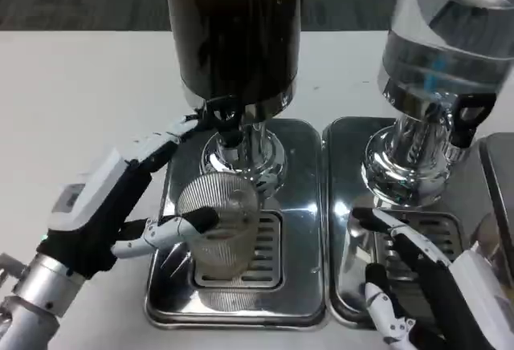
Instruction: Grasp the cup under the faucet to collect the drink, then remove the cup.
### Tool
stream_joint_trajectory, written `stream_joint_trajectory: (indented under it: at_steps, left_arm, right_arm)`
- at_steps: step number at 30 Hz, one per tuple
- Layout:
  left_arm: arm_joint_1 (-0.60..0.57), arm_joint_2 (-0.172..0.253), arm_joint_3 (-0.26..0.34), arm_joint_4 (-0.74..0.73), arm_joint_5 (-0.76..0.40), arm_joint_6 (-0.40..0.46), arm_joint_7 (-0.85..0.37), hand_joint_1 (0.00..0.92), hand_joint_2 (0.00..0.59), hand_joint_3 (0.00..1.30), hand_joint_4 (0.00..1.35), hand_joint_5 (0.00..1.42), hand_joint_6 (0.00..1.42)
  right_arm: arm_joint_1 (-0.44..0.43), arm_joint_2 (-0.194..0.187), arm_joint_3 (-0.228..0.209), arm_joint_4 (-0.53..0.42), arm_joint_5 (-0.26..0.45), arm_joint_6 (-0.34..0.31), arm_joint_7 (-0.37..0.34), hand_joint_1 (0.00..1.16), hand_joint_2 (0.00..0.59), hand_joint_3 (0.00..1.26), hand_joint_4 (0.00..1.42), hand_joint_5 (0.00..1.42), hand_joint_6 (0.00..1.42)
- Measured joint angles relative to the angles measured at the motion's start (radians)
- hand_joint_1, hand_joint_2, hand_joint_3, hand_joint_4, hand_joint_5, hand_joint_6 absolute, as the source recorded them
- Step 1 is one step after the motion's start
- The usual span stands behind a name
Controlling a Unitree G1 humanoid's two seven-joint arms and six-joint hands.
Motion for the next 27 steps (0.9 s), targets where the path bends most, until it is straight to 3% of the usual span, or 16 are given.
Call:
stream_joint_trajectory:
  at_steps: [6,14,19,23,27]
  left_arm:
    - [0.049,0.035,0.054,-0.084,-0.130,-0.024,-0.094,0.000,0.103,0.18,0.11,0.18,0.18]
    - [0.067,0.062,0.068,-0.183,-0.502,-0.019,-0.418,0.000,0.088,0.28,0.24,0.30,0.25]
    - [0.089,0.063,0.099,-0.287,-0.737,0.063,-0.623,0.000,0.084,0.31,0.27,0.33,0.29]
    - [0.101,0.063,0.141,-0.401,-0.916,0.200,-0.794,0.000,0.076,0.32,0.25,0.30,0.27]
    - [0.103,0.061,0.187,-0.464,-1.014,0.334,-0.910,0.000,0.062,0.32,0.22,0.27,0.22]
  right_arm:
    - [-0.003,0.000,0.000,0.000,0.003,0.000,0.003,0.46,0.572,0.21,0.20,0.15,0.21]
    - [-0.006,0.000,0.002,0.000,0.003,0.001,0.006,0.46,0.572,0.21,0.21,0.15,0.21]
    - [-0.018,0.001,0.004,0.005,0.006,0.002,0.014,0.46,0.572,0.21,0.21,0.15,0.21]
    - [-0.029,0.004,0.008,0.015,0.011,0.002,0.015,0.46,0.572,0.21,0.21,0.15,0.21]
    - [-0.041,0.005,0.013,0.028,0.012,0.002,0.015,0.46,0.572,0.21,0.21,0.15,0.21]
